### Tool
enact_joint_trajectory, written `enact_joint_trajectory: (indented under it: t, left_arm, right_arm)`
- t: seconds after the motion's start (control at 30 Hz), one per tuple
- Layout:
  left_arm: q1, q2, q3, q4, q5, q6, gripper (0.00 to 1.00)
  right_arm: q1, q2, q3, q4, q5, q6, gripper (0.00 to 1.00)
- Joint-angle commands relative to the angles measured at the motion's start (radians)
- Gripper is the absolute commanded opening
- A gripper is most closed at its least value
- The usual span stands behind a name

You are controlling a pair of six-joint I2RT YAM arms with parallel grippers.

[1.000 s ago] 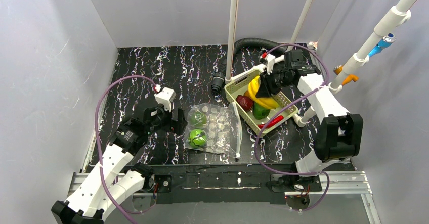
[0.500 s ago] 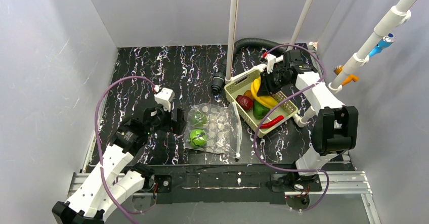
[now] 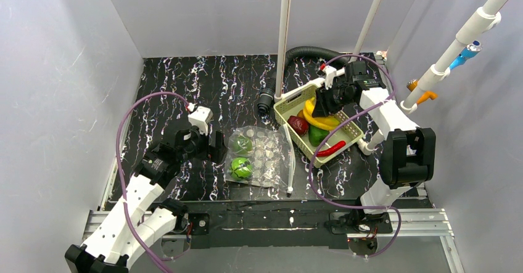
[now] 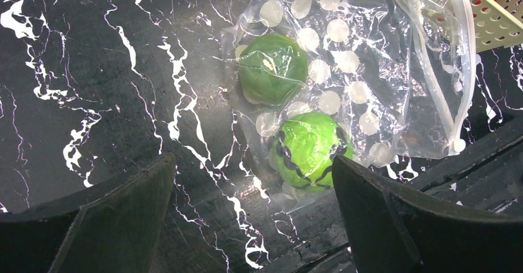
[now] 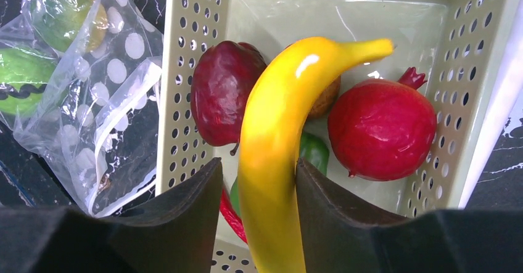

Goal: Open the zip-top bag and remove the fake food
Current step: Place the fake fruit in the bin.

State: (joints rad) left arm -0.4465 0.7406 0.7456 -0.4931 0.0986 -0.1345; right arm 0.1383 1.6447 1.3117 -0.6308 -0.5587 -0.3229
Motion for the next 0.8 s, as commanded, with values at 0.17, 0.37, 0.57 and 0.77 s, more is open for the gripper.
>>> enact_joint_trajectory:
  t: [0.17, 0.37, 0.57, 0.77]
  left_arm:
    - [0.017, 0.0, -0.008, 0.023, 0.03, -0.002, 0.98]
    - [0.022, 0.001, -0.008, 0.026, 0.038, -0.004, 0.98]
    - [0.024, 0.001, -0.008, 0.026, 0.041, -0.005, 0.98]
    - [0.026, 0.002, -0.009, 0.025, 0.043, -0.006, 0.98]
  right_arm:
    - [-0.005, 0.002, -0.015, 0.029, -0.028, -0.007, 0.66]
    - [-0.003, -0.011, -0.021, 0.028, -0.025, -0.019, 0.71]
    - [-0.004, -0.046, -0.035, 0.04, -0.02, -0.025, 0.98]
    - [-0.005, -0.092, -0.053, 0.056, -0.018, -0.031, 0.98]
